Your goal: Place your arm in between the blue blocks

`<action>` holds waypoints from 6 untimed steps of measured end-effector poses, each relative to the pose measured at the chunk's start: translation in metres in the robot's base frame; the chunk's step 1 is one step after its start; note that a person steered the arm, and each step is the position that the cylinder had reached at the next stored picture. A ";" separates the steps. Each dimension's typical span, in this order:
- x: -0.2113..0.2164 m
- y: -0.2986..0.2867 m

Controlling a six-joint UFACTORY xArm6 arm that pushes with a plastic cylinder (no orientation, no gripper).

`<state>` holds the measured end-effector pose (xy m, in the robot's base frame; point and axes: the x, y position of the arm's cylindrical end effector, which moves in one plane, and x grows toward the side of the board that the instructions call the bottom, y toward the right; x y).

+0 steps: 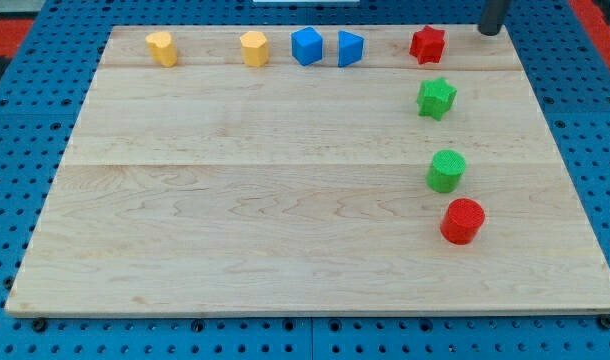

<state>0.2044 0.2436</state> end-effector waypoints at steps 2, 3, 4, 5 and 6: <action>0.042 -0.086; 0.050 -0.108; 0.008 -0.112; 0.009 -0.187; 0.032 -0.218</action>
